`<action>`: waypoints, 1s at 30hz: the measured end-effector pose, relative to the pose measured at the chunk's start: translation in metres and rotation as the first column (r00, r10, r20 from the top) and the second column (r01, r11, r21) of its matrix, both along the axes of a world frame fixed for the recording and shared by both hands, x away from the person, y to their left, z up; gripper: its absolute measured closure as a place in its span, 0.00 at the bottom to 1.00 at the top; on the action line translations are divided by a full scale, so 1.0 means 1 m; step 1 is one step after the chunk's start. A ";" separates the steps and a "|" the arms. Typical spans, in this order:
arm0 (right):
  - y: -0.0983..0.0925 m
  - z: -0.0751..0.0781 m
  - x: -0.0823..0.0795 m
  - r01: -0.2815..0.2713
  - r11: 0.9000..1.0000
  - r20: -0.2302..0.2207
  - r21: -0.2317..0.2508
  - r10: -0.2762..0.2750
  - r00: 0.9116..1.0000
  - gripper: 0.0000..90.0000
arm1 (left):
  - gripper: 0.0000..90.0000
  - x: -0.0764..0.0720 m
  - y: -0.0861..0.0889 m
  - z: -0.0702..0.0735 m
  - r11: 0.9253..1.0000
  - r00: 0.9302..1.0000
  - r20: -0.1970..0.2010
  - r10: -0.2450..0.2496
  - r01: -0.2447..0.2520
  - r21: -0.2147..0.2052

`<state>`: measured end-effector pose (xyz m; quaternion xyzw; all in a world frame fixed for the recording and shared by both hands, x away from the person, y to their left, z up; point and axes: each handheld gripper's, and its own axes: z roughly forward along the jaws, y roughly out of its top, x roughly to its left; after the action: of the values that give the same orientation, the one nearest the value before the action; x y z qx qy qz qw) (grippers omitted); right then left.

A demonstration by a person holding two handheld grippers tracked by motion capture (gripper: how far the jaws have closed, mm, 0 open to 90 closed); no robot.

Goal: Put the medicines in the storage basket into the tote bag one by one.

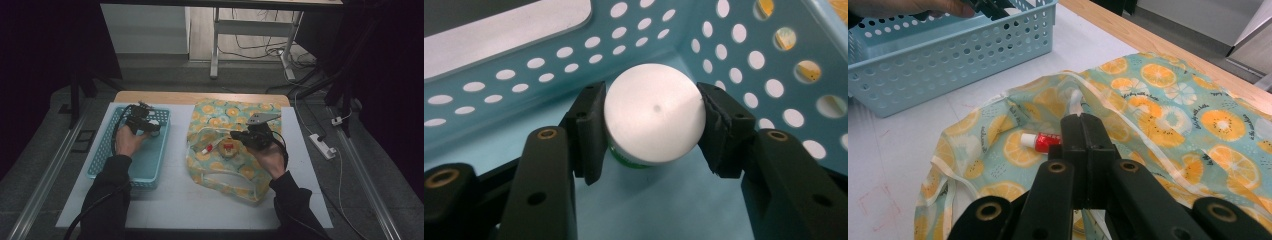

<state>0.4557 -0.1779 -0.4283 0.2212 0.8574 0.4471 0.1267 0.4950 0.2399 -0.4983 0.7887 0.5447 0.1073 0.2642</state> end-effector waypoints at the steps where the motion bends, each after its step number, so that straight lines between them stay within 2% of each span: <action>1: 0.000 0.000 0.000 -0.001 1.000 0.000 0.001 0.001 1.000 1.00 | 0.56 0.000 0.000 0.001 1.000 1.000 -0.005 0.008 -0.008 0.003; 7: 0.000 0.001 0.000 0.002 1.000 0.003 0.002 -0.002 1.000 1.00 | 0.56 -0.005 0.001 0.009 1.000 1.000 0.016 0.023 -0.023 -0.011; 11: -0.001 0.001 0.000 0.004 1.000 0.005 0.004 -0.004 1.000 1.00 | 0.56 -0.009 0.000 0.017 1.000 0.999 0.030 0.014 -0.014 -0.004; 21: -0.001 0.002 -0.001 0.002 1.000 0.005 0.006 -0.002 1.000 1.00 | 0.56 -0.029 -0.003 0.041 0.999 0.996 0.076 -0.041 0.043 -0.029; 27: -0.001 0.002 -0.001 0.004 1.000 0.005 0.007 -0.004 1.000 1.00 | 0.56 -0.041 -0.008 0.056 0.995 0.991 0.102 -0.082 0.087 -0.040; 30: -0.001 0.002 0.000 0.004 1.000 0.006 0.006 -0.004 1.000 1.00 | 0.56 -0.047 -0.012 0.064 0.992 0.989 0.111 -0.099 0.106 -0.064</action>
<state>0.4553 -0.1793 -0.4267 0.2221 0.8553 0.4498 0.1294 0.4478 0.2282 -0.4343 0.7991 0.4917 0.1170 0.3257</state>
